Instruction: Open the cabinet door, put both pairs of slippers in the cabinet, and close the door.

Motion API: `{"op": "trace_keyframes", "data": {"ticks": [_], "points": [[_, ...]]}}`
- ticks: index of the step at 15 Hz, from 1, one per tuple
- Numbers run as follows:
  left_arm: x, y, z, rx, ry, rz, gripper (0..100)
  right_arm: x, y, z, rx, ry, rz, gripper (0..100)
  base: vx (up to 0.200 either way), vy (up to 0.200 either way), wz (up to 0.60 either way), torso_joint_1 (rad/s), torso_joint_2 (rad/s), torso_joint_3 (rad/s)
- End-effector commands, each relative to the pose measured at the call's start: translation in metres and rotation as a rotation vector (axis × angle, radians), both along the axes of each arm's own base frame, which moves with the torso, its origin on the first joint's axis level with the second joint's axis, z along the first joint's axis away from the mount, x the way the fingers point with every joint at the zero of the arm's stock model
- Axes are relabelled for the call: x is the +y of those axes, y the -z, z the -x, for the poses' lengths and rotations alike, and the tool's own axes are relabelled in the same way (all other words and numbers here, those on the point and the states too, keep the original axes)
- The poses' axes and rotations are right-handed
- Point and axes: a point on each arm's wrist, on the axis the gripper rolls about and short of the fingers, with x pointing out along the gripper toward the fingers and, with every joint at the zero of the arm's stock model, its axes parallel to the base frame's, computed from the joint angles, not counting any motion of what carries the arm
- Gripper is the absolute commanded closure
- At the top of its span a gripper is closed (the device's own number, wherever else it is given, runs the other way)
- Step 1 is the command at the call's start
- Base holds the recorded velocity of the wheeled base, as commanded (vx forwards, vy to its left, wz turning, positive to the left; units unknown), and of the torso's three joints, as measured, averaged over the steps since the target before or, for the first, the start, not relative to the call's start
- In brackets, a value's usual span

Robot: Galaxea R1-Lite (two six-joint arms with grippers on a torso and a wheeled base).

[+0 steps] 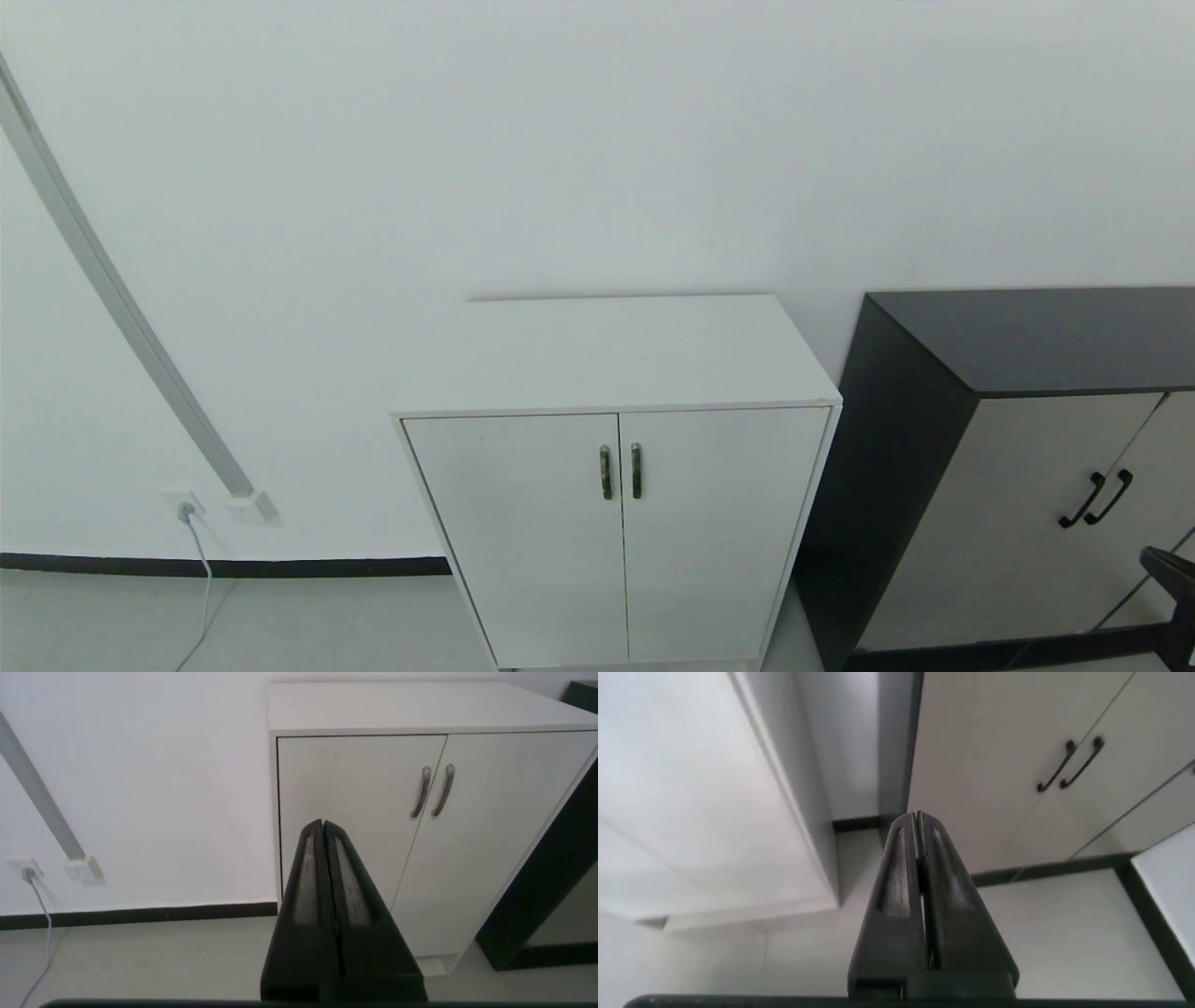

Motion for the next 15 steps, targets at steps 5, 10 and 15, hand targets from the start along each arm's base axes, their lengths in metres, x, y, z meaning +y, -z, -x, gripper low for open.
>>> {"op": "trace_keyframes", "data": {"ticks": [5,10,15], "points": [[0.0,0.0,0.0,0.0,-0.001,0.0,100,0.003,0.022,0.084,0.046,-0.063,-0.014,100,0.0,0.0,0.0,0.0,0.0,0.0],[0.0,0.0,0.0,0.0,-0.001,0.0,100,0.004,0.034,0.098,0.093,-0.15,-0.007,100,0.0,0.0,0.0,0.0,0.0,0.0],[0.0,0.0,0.0,0.0,0.0,0.0,100,0.003,0.033,0.097,0.097,-0.182,0.035,100,0.0,0.0,0.0,0.0,0.0,0.0]]}}
